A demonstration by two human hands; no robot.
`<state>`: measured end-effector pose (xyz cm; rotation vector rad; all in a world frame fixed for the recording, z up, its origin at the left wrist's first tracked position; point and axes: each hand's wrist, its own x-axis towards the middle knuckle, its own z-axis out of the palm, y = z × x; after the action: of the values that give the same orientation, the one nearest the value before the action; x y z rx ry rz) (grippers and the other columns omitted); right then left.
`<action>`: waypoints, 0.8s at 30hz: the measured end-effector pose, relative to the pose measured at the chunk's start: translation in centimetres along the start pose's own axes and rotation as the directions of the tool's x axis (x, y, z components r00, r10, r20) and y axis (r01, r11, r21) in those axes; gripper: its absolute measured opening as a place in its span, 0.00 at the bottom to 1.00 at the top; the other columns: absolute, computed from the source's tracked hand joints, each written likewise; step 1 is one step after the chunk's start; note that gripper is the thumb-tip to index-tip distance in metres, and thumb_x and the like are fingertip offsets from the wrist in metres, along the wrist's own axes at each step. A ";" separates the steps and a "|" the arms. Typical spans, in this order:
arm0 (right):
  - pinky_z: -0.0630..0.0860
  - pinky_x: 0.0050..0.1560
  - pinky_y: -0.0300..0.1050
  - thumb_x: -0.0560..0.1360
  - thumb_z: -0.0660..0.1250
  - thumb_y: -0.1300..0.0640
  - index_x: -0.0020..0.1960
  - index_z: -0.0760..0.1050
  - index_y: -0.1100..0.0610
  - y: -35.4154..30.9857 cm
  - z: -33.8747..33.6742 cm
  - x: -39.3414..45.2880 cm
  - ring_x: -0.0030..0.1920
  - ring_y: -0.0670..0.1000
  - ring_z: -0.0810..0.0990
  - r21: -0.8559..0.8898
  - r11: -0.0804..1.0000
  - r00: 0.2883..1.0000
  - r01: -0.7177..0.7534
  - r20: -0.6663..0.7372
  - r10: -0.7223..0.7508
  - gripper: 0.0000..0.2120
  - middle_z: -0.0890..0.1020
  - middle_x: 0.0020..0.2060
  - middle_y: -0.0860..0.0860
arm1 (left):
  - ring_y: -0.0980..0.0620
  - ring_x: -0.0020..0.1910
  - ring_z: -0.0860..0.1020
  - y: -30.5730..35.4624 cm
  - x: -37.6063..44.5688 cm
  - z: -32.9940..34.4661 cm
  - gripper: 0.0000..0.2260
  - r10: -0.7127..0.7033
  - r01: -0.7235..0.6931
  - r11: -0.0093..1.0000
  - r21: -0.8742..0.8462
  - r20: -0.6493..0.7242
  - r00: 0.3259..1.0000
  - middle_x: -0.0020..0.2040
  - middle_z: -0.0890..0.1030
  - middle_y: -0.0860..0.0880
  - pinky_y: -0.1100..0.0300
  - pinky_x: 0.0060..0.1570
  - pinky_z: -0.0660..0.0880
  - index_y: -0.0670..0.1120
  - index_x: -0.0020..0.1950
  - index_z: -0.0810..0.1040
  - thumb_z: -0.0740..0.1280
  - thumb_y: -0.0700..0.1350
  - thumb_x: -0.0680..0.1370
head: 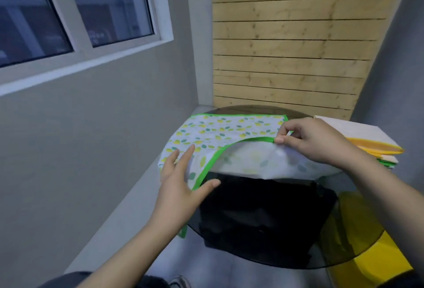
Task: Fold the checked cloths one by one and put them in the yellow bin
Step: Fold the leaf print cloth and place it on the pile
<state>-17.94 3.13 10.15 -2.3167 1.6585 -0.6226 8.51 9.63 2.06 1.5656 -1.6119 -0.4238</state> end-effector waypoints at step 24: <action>0.73 0.43 0.52 0.74 0.67 0.52 0.34 0.74 0.47 3.3 -1.9 -1.2 0.38 0.54 0.79 0.021 1.000 0.999 -0.001 -0.040 0.002 0.10 0.81 0.33 0.49 | 0.58 0.36 0.77 -1.8 4.0 -12.2 0.07 -0.123 0.156 0.980 -0.127 0.236 0.964 0.36 0.84 0.49 0.66 0.39 0.73 0.56 0.35 0.86 0.75 0.44 0.70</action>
<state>-21.95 3.25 10.18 -2.3025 1.6632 -0.6873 19.18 9.28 9.32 1.5705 -1.6042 -0.8049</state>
